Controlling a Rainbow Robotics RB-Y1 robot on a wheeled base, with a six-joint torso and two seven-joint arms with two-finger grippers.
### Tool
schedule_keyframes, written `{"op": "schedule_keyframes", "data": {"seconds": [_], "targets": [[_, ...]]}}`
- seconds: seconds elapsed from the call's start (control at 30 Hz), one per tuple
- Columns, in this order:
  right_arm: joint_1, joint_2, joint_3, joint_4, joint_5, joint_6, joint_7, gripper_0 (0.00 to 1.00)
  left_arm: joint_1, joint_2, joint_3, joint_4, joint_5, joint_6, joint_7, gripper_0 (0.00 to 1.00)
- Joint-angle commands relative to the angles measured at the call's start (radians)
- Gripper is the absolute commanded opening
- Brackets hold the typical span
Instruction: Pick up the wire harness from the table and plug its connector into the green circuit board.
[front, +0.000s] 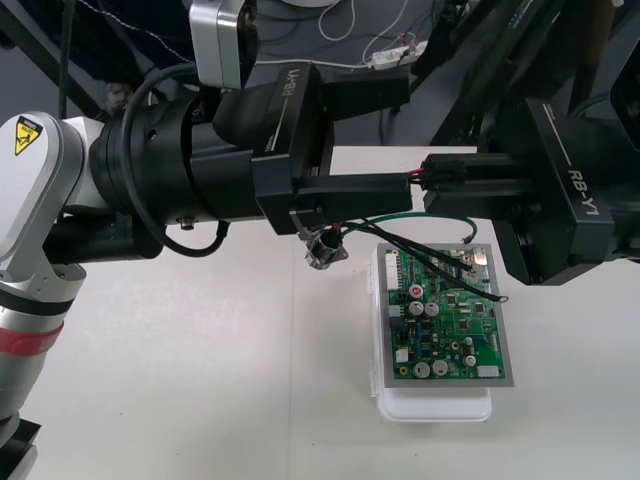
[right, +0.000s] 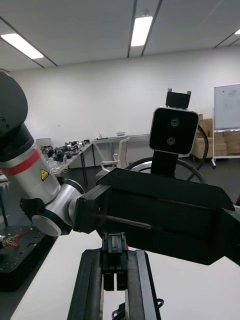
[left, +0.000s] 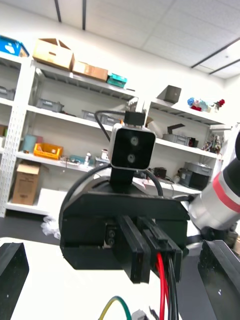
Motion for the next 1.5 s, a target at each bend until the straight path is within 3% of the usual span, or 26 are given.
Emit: {"op": "schedule_keyframes", "data": {"seconds": [0.03,0.33,0.93,1.0,1.07,1.17,1.4,1.5], "targets": [[0.008,-0.030,-0.006,-0.014,0.002,-0.009,0.016,0.00,-0.041,0.091,-0.047,-0.045,0.043,0.054,-0.062,1.00],[0.006,-0.030,-0.006,-0.014,0.004,-0.011,0.016,0.00,-0.041,0.152,-0.084,-0.086,0.057,0.116,-0.057,1.00],[0.008,-0.029,-0.004,-0.014,0.002,-0.011,0.016,0.00,-0.078,0.172,-0.114,-0.099,0.057,0.166,-0.053,1.00],[0.008,-0.029,-0.006,-0.014,0.004,-0.011,0.018,0.00,-0.081,0.172,-0.114,-0.099,0.055,0.166,-0.051,0.94],[0.008,-0.029,-0.004,-0.014,0.004,-0.011,0.016,0.00,-0.081,0.172,-0.114,-0.099,0.055,0.166,-0.053,0.76],[0.006,-0.029,-0.004,-0.012,0.002,-0.011,0.018,0.00,-0.082,0.172,-0.114,-0.099,0.057,0.166,-0.053,0.58],[0.008,-0.029,-0.004,-0.014,0.004,-0.011,0.019,0.00,-0.082,0.173,-0.116,-0.100,0.055,0.166,-0.054,0.53],[0.006,-0.029,-0.004,-0.014,0.002,-0.012,0.019,0.00,-0.082,0.173,-0.116,-0.099,0.055,0.166,-0.056,0.45]]}}
